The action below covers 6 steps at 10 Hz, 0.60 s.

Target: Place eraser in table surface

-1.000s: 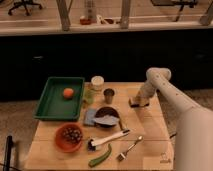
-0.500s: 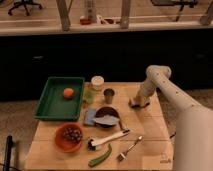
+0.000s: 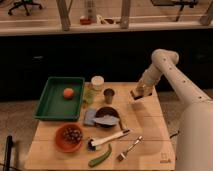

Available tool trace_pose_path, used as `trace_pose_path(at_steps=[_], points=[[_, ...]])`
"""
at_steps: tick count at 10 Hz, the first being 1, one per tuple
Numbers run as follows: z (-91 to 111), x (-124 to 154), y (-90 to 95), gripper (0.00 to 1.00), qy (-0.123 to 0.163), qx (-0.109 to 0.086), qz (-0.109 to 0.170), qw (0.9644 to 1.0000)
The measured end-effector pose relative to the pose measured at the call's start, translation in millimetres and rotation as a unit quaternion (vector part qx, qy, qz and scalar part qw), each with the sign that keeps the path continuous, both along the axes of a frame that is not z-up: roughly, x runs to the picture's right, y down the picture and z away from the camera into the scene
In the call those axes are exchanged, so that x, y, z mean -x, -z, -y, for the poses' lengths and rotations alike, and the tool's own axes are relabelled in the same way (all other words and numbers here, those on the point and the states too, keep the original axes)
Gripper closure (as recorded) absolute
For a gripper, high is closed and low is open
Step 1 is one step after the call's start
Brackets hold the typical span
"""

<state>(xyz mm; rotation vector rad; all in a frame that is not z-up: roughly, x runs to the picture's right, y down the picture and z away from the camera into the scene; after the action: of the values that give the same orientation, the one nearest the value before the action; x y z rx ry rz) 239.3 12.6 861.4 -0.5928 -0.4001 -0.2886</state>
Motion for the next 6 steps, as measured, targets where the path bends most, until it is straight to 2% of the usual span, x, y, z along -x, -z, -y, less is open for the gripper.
trace_pose_path(at_steps=[2,4,6], points=[[3.5,1.3,14.7,1.00,0.014,-0.002,0.018,0.9997],[6.1,2.6,50.4,1.00,0.041,-0.009,0.050,0.9979],[-1.4,0.9,71.8,1.00,0.061,-0.012,0.069,0.9957]])
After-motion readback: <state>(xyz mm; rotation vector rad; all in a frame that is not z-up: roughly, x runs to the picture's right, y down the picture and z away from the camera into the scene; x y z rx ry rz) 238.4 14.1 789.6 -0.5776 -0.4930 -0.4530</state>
